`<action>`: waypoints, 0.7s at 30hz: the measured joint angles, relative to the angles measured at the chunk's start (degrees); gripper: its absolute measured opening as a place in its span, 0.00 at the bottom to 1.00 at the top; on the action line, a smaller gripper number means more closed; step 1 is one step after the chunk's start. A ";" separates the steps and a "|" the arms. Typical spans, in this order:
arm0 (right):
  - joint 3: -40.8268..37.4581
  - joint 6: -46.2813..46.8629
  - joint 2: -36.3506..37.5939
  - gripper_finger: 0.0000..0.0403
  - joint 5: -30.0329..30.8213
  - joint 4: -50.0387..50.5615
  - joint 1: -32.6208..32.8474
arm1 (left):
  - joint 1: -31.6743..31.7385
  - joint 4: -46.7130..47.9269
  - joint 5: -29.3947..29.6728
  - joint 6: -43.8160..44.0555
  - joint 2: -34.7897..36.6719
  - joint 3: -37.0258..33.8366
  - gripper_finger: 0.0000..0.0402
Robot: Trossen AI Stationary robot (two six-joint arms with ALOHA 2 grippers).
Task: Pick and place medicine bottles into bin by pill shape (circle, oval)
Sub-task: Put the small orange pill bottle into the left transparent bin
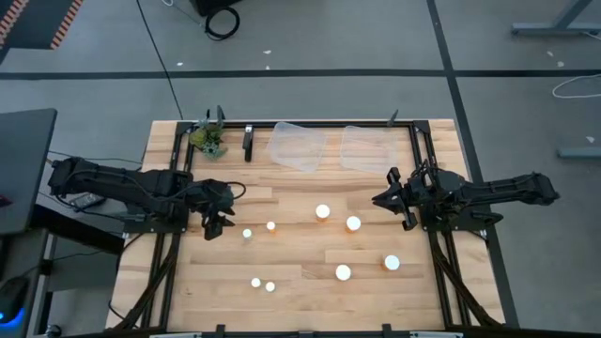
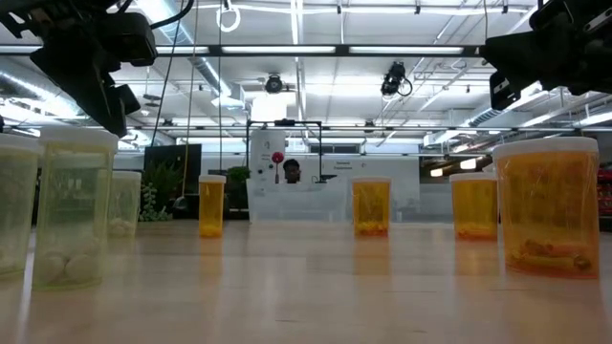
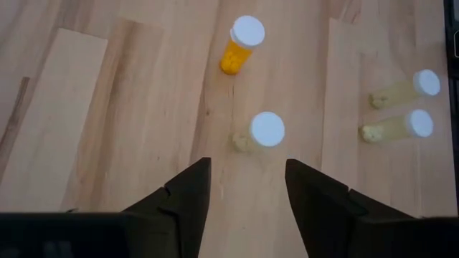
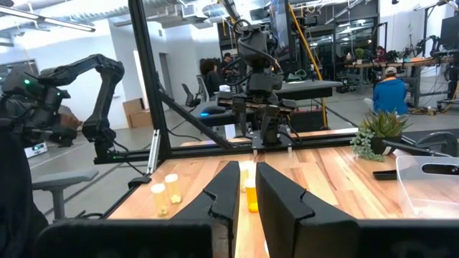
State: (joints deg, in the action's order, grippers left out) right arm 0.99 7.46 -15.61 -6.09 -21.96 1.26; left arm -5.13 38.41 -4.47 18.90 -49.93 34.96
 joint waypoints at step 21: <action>0.00 0.00 -0.01 0.13 0.02 -0.02 0.01 | -1.40 10.30 2.24 -0.07 -4.52 10.52 0.47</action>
State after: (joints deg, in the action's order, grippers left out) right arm 1.00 7.46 -15.61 -6.07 -21.98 1.27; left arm -6.53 48.72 -2.23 18.83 -54.45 45.48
